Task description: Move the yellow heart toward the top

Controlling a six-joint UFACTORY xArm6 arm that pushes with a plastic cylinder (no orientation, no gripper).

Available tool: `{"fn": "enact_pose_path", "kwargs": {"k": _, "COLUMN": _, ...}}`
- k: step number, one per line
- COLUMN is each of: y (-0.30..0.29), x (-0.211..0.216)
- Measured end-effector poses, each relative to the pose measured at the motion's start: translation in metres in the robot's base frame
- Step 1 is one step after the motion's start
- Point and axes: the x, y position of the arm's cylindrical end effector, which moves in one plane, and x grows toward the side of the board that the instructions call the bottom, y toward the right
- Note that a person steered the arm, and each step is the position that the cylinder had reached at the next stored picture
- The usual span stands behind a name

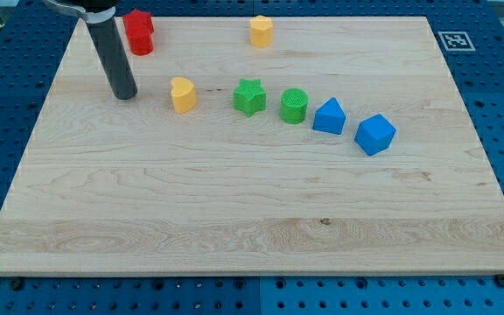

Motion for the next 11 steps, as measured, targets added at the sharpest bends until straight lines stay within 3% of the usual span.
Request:
{"fn": "enact_pose_path", "kwargs": {"k": 2, "y": 0.07, "x": 0.028}}
{"fn": "enact_pose_path", "kwargs": {"k": 5, "y": 0.124, "x": 0.013}}
{"fn": "enact_pose_path", "kwargs": {"k": 11, "y": 0.136, "x": -0.039}}
